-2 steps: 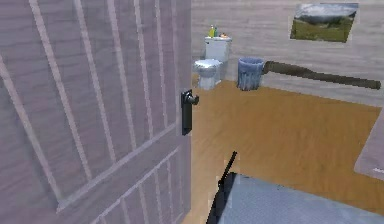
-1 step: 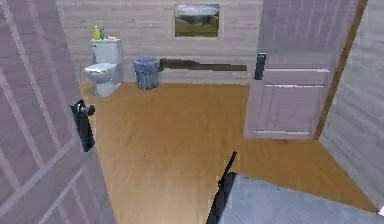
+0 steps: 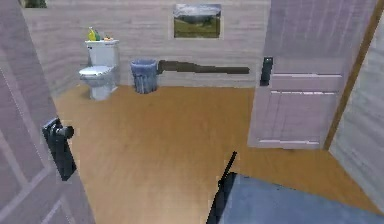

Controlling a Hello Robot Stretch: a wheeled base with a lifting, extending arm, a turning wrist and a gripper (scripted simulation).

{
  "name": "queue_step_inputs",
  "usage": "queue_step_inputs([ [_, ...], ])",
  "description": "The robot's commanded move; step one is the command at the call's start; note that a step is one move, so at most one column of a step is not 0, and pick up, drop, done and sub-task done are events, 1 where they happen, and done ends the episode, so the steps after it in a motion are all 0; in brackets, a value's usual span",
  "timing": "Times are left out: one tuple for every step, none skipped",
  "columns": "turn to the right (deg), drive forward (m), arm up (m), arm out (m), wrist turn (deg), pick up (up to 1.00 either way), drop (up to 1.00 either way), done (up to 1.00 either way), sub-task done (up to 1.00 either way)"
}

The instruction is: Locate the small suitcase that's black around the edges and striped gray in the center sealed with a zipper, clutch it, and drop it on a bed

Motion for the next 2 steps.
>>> queue_step_inputs([
  [9.0,0.00,0.00,0.00,0.0,0.00,0.00,0.00,0.00],
  [0.0,1.00,0.00,0.00,0.0,0.00,0.00,0.00,0.00],
])
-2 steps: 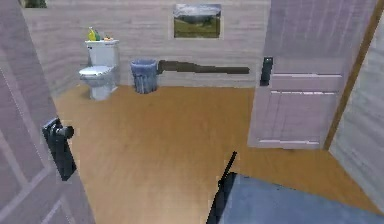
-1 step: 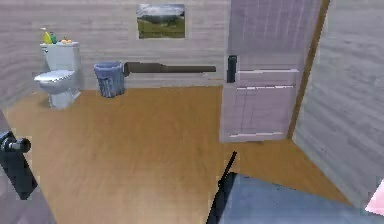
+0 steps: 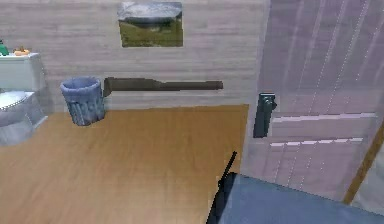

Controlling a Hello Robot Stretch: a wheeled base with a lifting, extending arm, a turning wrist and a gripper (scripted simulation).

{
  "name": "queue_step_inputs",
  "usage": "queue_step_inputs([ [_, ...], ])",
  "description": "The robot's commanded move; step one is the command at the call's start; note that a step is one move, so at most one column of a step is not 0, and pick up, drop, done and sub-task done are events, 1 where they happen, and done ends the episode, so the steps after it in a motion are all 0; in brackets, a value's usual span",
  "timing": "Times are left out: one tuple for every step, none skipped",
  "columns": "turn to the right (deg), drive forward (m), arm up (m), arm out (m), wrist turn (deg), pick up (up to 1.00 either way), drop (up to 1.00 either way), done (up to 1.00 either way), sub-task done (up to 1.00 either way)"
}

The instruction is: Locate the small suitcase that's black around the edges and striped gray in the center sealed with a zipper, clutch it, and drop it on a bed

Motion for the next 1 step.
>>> queue_step_inputs([
  [36.0,0.00,0.00,0.00,0.0,0.00,0.00,0.00,0.00],
])
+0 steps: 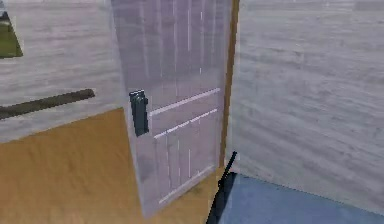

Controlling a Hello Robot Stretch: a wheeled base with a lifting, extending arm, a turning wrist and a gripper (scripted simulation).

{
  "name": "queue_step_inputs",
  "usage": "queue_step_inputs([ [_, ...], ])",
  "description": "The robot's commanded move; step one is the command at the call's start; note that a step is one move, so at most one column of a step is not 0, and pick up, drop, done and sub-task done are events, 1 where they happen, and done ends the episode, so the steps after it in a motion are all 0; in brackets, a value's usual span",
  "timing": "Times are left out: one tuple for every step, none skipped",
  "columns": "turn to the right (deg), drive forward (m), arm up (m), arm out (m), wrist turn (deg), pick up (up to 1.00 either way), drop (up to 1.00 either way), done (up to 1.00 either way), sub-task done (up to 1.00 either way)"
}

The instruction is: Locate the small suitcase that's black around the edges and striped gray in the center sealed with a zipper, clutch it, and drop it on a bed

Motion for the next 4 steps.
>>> queue_step_inputs([
  [0.0,0.05,0.00,0.00,0.0,0.00,0.00,0.00,0.00],
  [-45.0,0.00,0.00,0.00,0.0,0.00,0.00,0.00,0.00],
  [-45.0,0.00,0.00,0.00,0.0,0.00,0.00,0.00,0.00],
  [-6.0,0.00,0.00,0.00,0.0,0.00,0.00,0.00,0.00],
])
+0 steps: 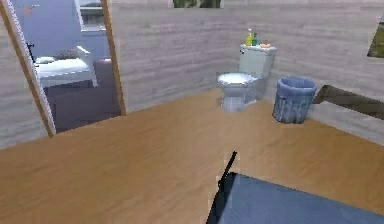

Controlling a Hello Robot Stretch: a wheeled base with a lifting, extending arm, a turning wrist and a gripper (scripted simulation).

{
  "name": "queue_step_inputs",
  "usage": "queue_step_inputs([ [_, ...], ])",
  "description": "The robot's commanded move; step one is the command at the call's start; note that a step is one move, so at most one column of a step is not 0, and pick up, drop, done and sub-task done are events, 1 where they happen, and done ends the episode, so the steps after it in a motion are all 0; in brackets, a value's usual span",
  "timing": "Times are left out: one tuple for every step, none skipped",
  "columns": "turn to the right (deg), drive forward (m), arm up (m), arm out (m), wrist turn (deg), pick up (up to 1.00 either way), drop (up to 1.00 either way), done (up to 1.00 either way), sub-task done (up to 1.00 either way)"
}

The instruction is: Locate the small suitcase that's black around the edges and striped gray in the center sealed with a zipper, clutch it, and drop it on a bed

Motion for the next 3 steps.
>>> queue_step_inputs([
  [0.0,0.55,0.00,0.00,0.0,0.00,0.00,0.00,0.00],
  [-36.0,0.00,0.00,0.00,0.0,0.00,0.00,0.00,0.00],
  [0.0,1.00,0.00,0.00,0.0,0.00,0.00,0.00,0.00],
])
